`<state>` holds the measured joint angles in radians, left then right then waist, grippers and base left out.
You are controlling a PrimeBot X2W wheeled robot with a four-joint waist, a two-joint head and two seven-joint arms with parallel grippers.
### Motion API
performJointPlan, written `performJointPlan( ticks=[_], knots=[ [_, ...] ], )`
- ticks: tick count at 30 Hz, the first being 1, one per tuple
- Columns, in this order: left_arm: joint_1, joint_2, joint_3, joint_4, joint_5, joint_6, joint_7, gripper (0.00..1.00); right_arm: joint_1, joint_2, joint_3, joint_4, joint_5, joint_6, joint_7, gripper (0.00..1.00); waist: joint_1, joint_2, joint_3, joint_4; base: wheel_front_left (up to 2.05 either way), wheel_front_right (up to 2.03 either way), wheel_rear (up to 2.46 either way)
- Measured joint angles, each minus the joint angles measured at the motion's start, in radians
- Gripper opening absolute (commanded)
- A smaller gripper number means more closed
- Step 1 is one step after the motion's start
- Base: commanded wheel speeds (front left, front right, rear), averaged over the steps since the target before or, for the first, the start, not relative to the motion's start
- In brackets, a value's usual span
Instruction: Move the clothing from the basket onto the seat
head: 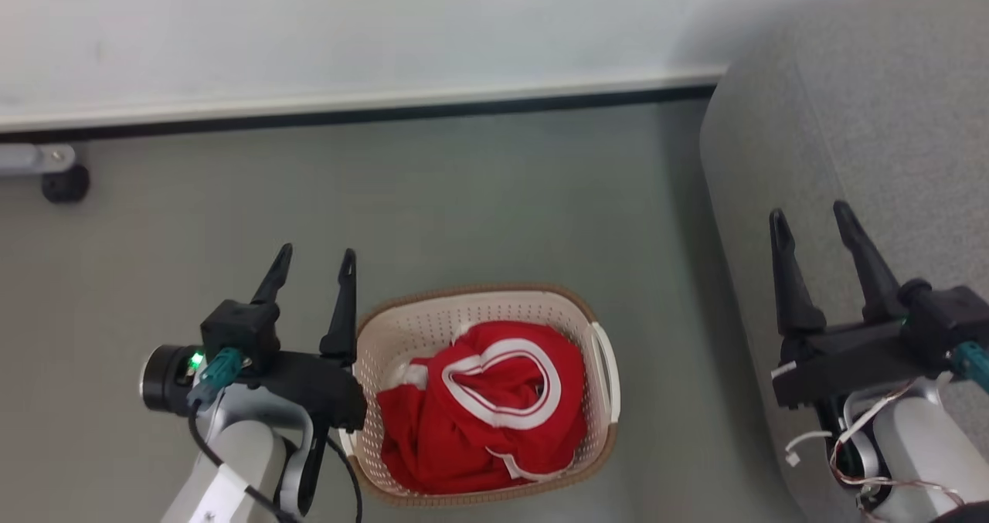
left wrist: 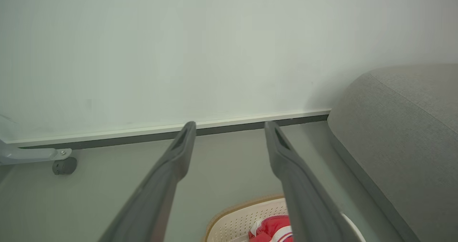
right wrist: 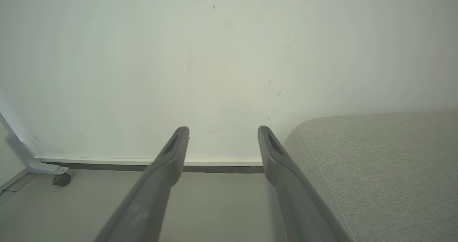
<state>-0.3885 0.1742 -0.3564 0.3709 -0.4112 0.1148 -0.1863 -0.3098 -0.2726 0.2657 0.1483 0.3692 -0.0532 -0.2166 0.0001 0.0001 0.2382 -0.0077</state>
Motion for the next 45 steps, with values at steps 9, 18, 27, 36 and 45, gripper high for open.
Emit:
performJointPlan(
  ticks=[9, 18, 27, 36, 45],
  knots=[
    [-0.088, -0.035, -0.032, 0.072, -0.009, -0.039, 0.062, 1.00, -0.095, 0.004, 0.006, -0.058, -0.014, -0.009, 0.009, 1.00, 0.0001, 0.0001, 0.129, -0.026, 0.00, 0.00, 0.00],
    [-0.206, -0.049, -0.098, 0.190, 0.030, -0.078, 0.134, 1.00, -0.184, 0.027, 0.017, -0.088, -0.035, -0.010, 0.012, 1.00, 0.0001, 0.0001, 0.267, -0.067, 0.00, 0.00, 0.00],
    [-0.264, -0.052, -0.143, 0.293, 0.065, -0.107, 0.172, 1.00, -0.228, 0.053, 0.034, -0.099, -0.036, -0.010, 0.011, 1.00, 0.0000, 0.0001, 0.368, -0.111, 0.00, 0.00, 0.00],
    [-0.297, -0.058, -0.157, 0.390, 0.071, -0.123, 0.191, 1.00, -0.250, 0.076, 0.049, -0.104, -0.037, -0.010, 0.002, 1.00, -0.0001, 0.0001, 0.447, -0.158, 0.00, 0.00, 0.00],
    [-0.329, -0.079, -0.158, 0.470, 0.065, -0.125, 0.211, 1.00, -0.260, 0.099, 0.065, -0.106, -0.037, -0.010, -0.006, 1.00, 0.0000, 0.0000, 0.508, -0.196, 0.00, 0.00, 0.00]
  ],
)
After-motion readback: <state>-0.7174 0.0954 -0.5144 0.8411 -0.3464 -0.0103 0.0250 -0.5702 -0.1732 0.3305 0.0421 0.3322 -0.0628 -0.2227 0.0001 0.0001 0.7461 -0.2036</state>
